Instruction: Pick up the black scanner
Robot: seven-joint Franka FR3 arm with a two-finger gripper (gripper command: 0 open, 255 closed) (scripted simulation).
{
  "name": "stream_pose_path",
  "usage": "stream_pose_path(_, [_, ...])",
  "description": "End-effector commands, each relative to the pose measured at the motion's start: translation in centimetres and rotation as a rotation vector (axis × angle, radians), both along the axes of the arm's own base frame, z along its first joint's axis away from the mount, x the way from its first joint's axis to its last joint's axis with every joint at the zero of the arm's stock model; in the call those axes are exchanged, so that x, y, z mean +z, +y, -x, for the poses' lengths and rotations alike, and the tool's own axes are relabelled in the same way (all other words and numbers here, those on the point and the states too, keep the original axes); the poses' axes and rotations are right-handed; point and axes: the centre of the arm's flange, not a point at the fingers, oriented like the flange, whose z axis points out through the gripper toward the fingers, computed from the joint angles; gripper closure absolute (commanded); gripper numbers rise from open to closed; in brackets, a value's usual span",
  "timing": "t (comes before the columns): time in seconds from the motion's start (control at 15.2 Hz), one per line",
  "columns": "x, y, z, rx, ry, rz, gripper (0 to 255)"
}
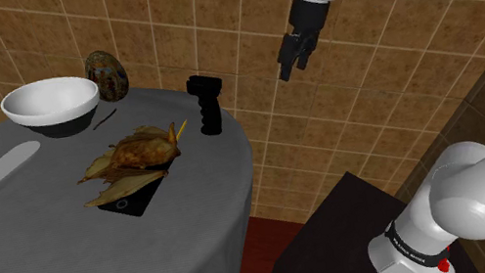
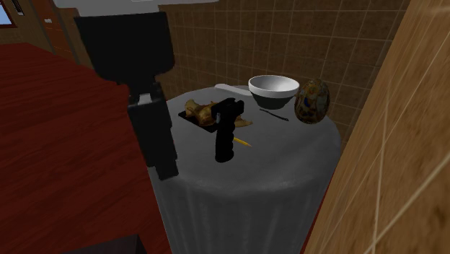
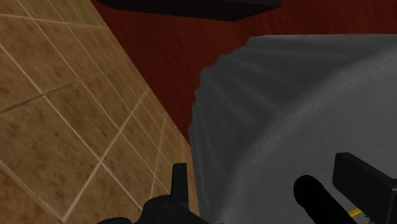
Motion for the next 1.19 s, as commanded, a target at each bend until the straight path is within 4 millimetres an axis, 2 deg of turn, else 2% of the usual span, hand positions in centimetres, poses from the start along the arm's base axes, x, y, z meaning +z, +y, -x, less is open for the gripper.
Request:
stream_pose_path(0.0, [-0.1,2.3,-2.0,0.021,0.003,0.004,0])
stream_pose_path(0.79, [0.0,15.0,-12.2,0.141,0.021,0.032,0])
stream_pose_path(0.86, [-0.1,15.4,-12.5,0.145,0.021,0.033,0])
stream_pose_path(1.12, [-2.2,15.4,-12.5,0.145,0.021,0.033,0])
